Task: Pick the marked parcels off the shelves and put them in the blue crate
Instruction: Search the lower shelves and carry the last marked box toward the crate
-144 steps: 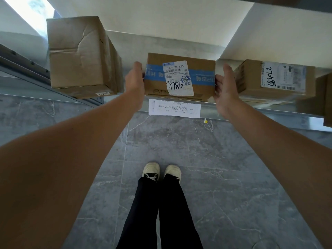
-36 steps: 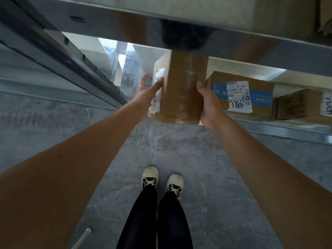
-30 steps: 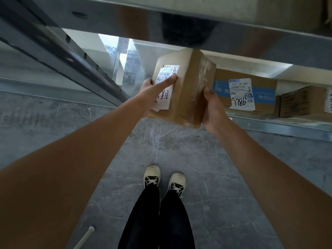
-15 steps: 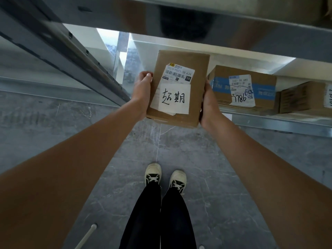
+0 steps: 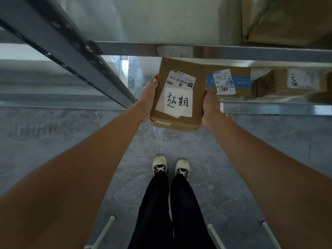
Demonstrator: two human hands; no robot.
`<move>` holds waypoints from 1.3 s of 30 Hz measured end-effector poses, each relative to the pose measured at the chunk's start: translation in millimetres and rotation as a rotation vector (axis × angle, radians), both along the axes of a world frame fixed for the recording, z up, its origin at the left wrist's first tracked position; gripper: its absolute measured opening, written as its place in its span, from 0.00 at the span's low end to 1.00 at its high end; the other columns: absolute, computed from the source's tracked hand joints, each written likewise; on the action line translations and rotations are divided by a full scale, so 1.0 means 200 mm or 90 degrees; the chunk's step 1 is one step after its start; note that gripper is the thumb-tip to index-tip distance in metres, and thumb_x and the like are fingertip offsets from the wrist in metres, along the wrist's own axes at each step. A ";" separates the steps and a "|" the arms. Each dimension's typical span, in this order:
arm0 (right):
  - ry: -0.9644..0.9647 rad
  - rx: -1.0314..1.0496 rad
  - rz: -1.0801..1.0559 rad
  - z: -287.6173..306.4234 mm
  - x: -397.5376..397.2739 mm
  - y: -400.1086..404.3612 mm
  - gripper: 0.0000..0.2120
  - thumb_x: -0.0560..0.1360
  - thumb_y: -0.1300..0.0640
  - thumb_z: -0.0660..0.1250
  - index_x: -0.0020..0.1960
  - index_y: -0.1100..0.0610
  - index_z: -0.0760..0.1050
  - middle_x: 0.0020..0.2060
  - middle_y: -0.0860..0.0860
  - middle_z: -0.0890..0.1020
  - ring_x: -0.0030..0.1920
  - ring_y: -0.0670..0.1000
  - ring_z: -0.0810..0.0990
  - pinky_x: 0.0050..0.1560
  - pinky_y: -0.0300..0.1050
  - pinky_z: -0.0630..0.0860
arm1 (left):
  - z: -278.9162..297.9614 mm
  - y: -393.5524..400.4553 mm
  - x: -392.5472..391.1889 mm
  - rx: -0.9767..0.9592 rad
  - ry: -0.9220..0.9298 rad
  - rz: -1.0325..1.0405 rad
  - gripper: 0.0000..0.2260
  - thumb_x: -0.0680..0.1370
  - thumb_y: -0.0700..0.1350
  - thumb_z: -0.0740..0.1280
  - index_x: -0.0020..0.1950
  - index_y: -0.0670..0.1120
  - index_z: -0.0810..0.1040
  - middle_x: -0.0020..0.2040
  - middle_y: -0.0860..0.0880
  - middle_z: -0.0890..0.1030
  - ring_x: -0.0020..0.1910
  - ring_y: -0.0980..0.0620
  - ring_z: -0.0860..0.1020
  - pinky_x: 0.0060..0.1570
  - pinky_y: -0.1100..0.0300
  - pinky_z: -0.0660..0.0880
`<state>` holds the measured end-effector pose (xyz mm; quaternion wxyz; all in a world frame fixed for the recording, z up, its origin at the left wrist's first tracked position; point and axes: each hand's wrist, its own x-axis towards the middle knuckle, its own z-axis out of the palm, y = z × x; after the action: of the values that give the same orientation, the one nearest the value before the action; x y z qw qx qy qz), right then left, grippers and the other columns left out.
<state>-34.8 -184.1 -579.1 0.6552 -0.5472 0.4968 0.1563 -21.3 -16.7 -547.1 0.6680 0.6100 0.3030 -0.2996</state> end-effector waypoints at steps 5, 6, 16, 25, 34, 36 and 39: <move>0.014 0.000 -0.048 0.25 -0.17 -0.04 0.15 0.76 0.48 0.64 0.54 0.56 0.83 0.47 0.55 0.86 0.49 0.59 0.85 0.51 0.64 0.81 | 0.31 -0.05 -0.14 -0.052 -0.019 0.004 0.17 0.84 0.48 0.50 0.71 0.55 0.68 0.49 0.49 0.83 0.44 0.50 0.82 0.40 0.54 0.81; 0.011 0.011 -0.049 0.29 -0.21 -0.05 0.16 0.76 0.47 0.64 0.54 0.56 0.83 0.47 0.55 0.86 0.48 0.59 0.85 0.51 0.65 0.81 | 0.37 -0.06 -0.17 -0.050 -0.021 -0.007 0.17 0.84 0.47 0.50 0.72 0.55 0.67 0.48 0.50 0.83 0.43 0.51 0.82 0.38 0.56 0.81; -0.011 0.028 -0.122 0.72 -0.58 -0.34 0.21 0.78 0.43 0.55 0.58 0.53 0.81 0.49 0.54 0.86 0.49 0.56 0.85 0.53 0.57 0.81 | 0.72 -0.38 -0.36 -0.036 -0.050 -0.195 0.19 0.85 0.50 0.48 0.74 0.51 0.66 0.59 0.44 0.82 0.52 0.45 0.82 0.48 0.51 0.81; -0.108 -0.035 -0.204 0.97 -0.99 -0.80 0.24 0.84 0.43 0.49 0.69 0.54 0.73 0.62 0.54 0.79 0.58 0.54 0.79 0.62 0.51 0.75 | 0.93 -0.90 -0.59 -0.032 -0.025 -0.339 0.21 0.84 0.55 0.49 0.67 0.46 0.75 0.52 0.44 0.83 0.44 0.49 0.82 0.35 0.58 0.78; -0.116 -0.077 -0.360 1.14 -1.41 -1.42 0.26 0.82 0.39 0.51 0.62 0.56 0.77 0.53 0.55 0.83 0.52 0.54 0.82 0.59 0.54 0.77 | 1.16 -1.69 -0.86 -0.035 -0.063 -0.490 0.22 0.83 0.60 0.49 0.61 0.51 0.78 0.56 0.47 0.81 0.48 0.51 0.79 0.51 0.54 0.77; -0.136 -0.040 -0.390 1.16 -1.51 -1.55 0.27 0.82 0.39 0.49 0.63 0.56 0.77 0.52 0.56 0.84 0.52 0.55 0.82 0.59 0.54 0.78 | 1.21 -1.85 -0.93 -0.041 -0.059 -0.528 0.23 0.82 0.61 0.49 0.61 0.51 0.78 0.54 0.48 0.82 0.49 0.51 0.79 0.48 0.55 0.78; -0.142 -0.032 -0.455 1.21 -1.65 -1.75 0.28 0.82 0.38 0.49 0.62 0.56 0.77 0.52 0.56 0.84 0.51 0.55 0.83 0.57 0.52 0.78 | 1.26 -2.11 -1.02 -0.054 -0.071 -0.602 0.23 0.83 0.60 0.49 0.66 0.50 0.75 0.50 0.49 0.83 0.44 0.52 0.81 0.38 0.58 0.78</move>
<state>-364.9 -534.2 -337.1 0.7048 -0.3686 0.5859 -0.1553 -225.5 -438.5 -294.4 0.4982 0.6683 -0.0562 -0.5496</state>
